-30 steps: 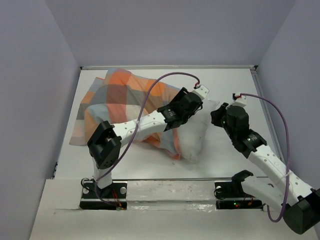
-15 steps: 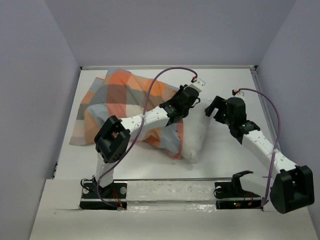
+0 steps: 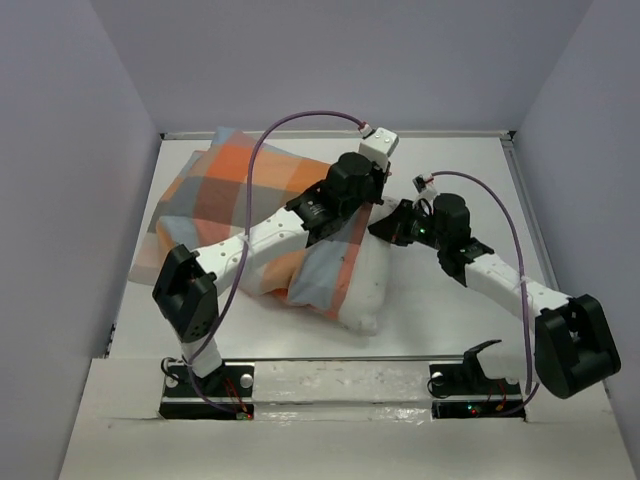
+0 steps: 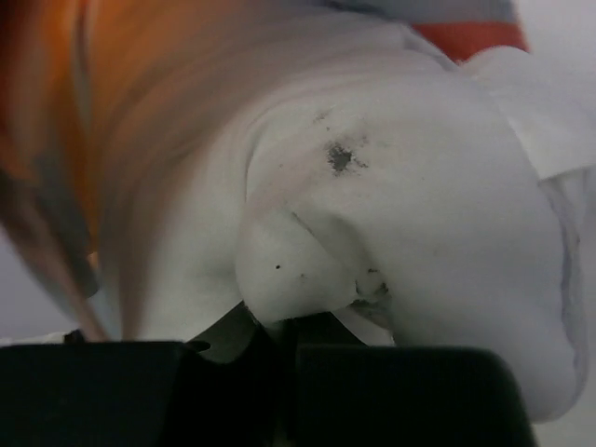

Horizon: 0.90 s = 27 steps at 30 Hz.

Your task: Put the pillow into the pillowcase

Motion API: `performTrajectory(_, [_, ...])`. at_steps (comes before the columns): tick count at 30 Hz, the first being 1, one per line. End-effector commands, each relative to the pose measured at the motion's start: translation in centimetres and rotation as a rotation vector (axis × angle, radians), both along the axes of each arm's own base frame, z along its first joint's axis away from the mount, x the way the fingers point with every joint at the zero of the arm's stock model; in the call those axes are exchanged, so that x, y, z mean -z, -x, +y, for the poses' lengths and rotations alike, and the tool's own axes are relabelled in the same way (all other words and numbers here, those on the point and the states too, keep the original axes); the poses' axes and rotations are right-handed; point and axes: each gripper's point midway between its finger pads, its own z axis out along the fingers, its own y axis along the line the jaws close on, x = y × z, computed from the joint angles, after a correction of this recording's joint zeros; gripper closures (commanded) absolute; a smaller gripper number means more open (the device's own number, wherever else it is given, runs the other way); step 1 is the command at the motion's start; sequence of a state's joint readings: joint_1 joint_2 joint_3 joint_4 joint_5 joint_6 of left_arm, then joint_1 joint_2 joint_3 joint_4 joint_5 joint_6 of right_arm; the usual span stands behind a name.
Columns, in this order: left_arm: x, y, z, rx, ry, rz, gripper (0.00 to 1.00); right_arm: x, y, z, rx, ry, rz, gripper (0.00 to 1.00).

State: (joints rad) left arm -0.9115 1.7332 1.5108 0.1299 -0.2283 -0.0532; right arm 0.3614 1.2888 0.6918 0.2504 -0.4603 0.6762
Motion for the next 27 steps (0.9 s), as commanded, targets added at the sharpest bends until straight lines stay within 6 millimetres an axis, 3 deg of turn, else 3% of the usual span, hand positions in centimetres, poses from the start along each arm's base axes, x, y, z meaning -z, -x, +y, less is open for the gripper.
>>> performTrajectory(1, [-11.5,8.2,-4.4,0.394,0.432,0.044,1.0,-11.5,3.6,3.4,-0.229,-0.232,-0.359,1.0])
performTrajectory(3, [-13.9,9.9,-3.7,0.445,0.504,0.043,1.0,-13.8,4.1,3.3,-0.221,-0.263,-0.443,1.0])
performTrajectory(6, [-16.5,12.3,-3.4,0.523,0.571,0.065,1.0,-14.9,3.6,3.4,-0.214,-0.297,-0.483,1.0])
performTrajectory(10, [-19.2,18.0,-4.2,0.637,0.611,0.069,1.0,-13.7,-0.2,4.0,-0.125,-0.323,-0.481,1.0])
performTrajectory(11, [-19.0,18.8,-4.2,0.633,0.609,0.086,1.0,-11.7,-2.1,3.6,-0.044,-0.311,-0.442,1.0])
performTrajectory(13, [-19.8,20.7,-3.5,0.653,0.644,0.113,1.0,-10.5,-3.4,3.1,0.027,-0.302,-0.428,1.0])
performTrajectory(15, [-19.4,20.2,-2.5,0.591,0.652,0.126,1.0,-8.8,-4.8,2.1,0.126,-0.289,-0.385,1.0])
performTrajectory(16, [-20.6,20.4,-1.1,0.57,0.675,0.109,1.0,-7.1,-4.8,1.5,0.167,-0.276,-0.354,1.0])
performTrajectory(18, [-20.2,19.2,0.2,0.474,0.662,0.103,1.0,-5.6,-5.5,-0.3,0.291,-0.268,-0.312,1.0])
performTrajectory(19, [-20.5,18.0,1.4,0.386,0.666,0.081,1.0,-3.9,-5.2,-0.9,0.322,-0.246,-0.272,1.0])
performTrajectory(20, [-19.7,17.5,1.8,0.345,0.639,0.089,1.0,-3.7,-5.1,-1.3,0.336,-0.244,-0.265,1.0])
performTrajectory(22, [-18.7,16.6,2.0,0.3,0.612,0.089,1.0,-3.6,-5.0,-1.6,0.354,-0.221,-0.246,1.0])
performTrajectory(24, [-17.3,16.2,0.6,0.312,0.577,0.117,1.0,-4.4,-5.7,-2.1,0.39,-0.202,-0.249,0.98])
performTrajectory(25, [-16.7,15.9,0.0,0.317,0.553,0.12,0.99,-3.3,-5.7,-2.2,0.392,-0.15,-0.2,0.93])
performTrajectory(26, [-16.0,15.5,-0.5,0.307,0.526,0.124,0.91,-4.8,-6.2,-1.9,0.389,-0.145,-0.215,0.88])
performTrajectory(27, [-14.8,15.1,-0.9,0.289,0.481,0.139,0.66,-4.7,-6.1,-1.7,0.37,-0.12,-0.205,0.82])
